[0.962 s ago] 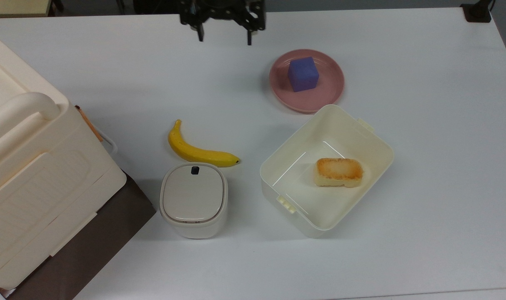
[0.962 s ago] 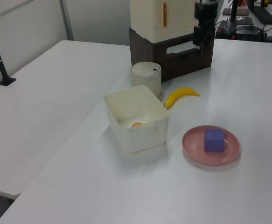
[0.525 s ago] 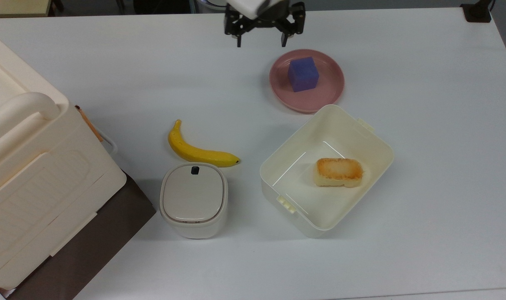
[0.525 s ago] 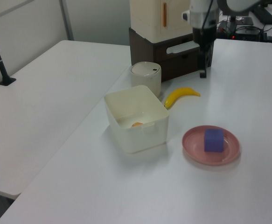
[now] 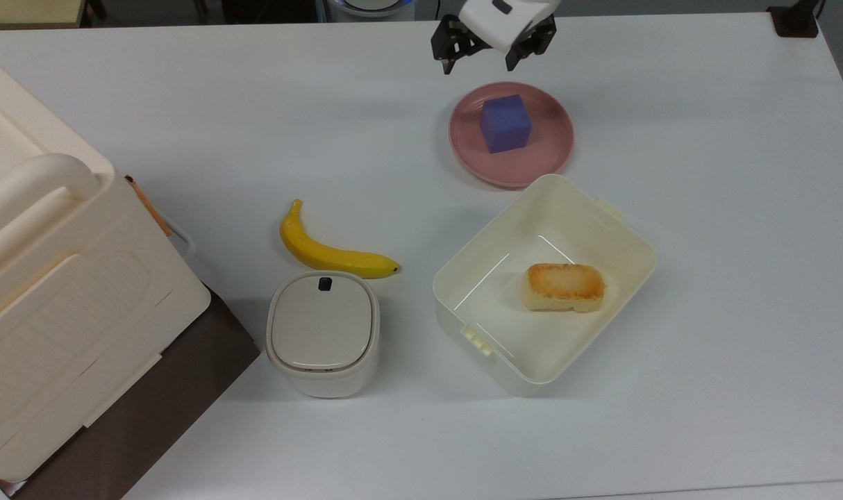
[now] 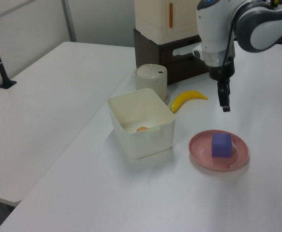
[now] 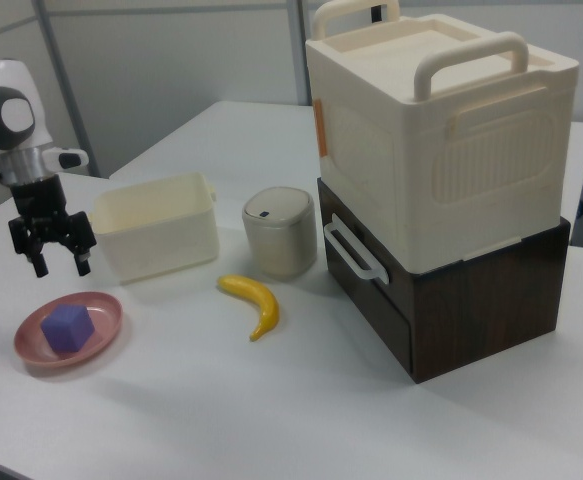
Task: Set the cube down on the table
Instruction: 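Move the open gripper over the purple cube on the pink plate, then lower the gripper and close it on the purple cube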
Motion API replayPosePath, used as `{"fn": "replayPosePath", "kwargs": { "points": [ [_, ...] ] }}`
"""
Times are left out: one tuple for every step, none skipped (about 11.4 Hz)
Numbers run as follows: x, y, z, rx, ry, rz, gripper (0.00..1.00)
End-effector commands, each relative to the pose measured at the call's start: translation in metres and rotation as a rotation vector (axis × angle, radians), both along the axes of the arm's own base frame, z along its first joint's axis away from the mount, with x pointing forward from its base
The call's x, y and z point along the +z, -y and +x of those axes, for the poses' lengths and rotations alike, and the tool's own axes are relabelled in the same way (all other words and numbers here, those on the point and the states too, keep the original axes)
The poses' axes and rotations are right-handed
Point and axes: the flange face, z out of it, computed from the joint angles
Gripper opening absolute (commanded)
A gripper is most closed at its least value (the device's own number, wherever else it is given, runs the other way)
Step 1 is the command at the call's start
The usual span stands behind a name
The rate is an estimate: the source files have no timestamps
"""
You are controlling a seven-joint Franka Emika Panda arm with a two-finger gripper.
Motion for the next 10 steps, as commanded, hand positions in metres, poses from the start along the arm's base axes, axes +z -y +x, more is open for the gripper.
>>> {"fn": "replayPosePath", "kwargs": {
  "points": [
    [-0.022, -0.018, -0.026, 0.015, -0.026, -0.050, 0.97],
    [-0.030, -0.021, -0.030, 0.026, -0.031, -0.051, 0.97],
    [-0.040, -0.024, -0.032, 0.037, -0.008, -0.037, 0.98],
    [-0.054, -0.033, -0.040, 0.079, 0.018, -0.042, 0.98],
    [-0.065, -0.035, -0.042, 0.105, 0.036, -0.062, 0.98],
    [-0.076, -0.039, -0.039, 0.113, 0.048, -0.059, 0.98],
    [-0.084, -0.046, -0.039, 0.106, 0.060, -0.063, 0.98],
    [-0.098, -0.055, -0.040, 0.104, 0.063, -0.087, 0.98],
    [-0.107, -0.058, -0.037, 0.106, 0.073, -0.094, 0.98],
    [-0.113, -0.062, -0.036, 0.106, 0.069, -0.095, 0.98]
  ]
}}
